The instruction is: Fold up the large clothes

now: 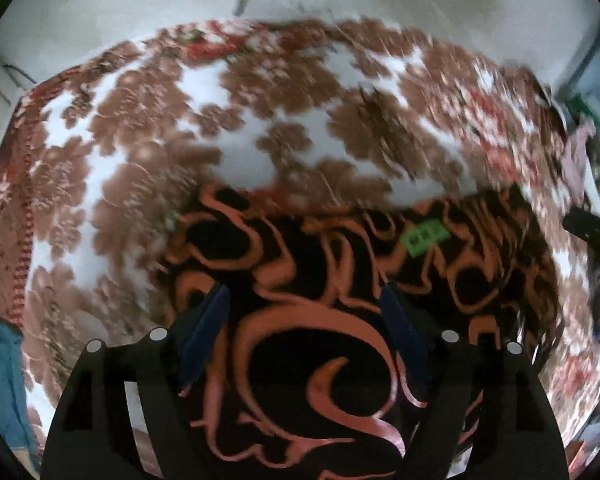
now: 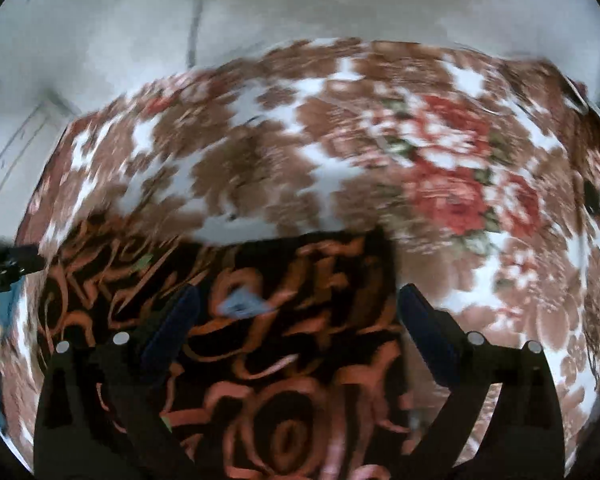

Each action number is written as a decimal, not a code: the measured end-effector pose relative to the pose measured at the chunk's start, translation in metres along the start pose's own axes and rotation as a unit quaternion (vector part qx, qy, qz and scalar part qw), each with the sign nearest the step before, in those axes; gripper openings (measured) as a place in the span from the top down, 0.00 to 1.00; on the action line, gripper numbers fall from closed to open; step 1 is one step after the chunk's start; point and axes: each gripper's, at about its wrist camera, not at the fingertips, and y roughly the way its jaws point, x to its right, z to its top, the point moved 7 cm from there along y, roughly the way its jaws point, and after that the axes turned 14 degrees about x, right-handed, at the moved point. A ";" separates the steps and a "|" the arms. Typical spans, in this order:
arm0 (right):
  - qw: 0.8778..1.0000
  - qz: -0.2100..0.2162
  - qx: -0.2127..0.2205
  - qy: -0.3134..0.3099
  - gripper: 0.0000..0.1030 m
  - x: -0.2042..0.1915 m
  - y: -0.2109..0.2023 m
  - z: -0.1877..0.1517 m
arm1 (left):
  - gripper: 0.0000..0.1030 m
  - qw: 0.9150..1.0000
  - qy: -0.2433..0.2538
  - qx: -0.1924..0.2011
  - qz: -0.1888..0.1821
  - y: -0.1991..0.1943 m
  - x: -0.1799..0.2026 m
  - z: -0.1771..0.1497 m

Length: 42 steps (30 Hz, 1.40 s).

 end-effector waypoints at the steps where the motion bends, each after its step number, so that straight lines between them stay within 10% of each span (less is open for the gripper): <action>1: 1.000 -0.001 -0.006 -0.007 0.05 -0.007 0.007 -0.005 | 0.25 1.000 0.009 -0.003 0.003 0.006 0.007 -0.006; 22: 0.993 0.047 -0.100 -0.029 0.05 -0.014 0.135 -0.045 | 0.04 0.998 0.033 -0.039 0.026 0.080 -0.020 -0.042; 42: 0.999 -0.024 -0.023 -0.019 0.04 -0.020 0.016 -0.042 | 0.05 0.995 0.045 0.025 0.090 -0.009 0.017 -0.031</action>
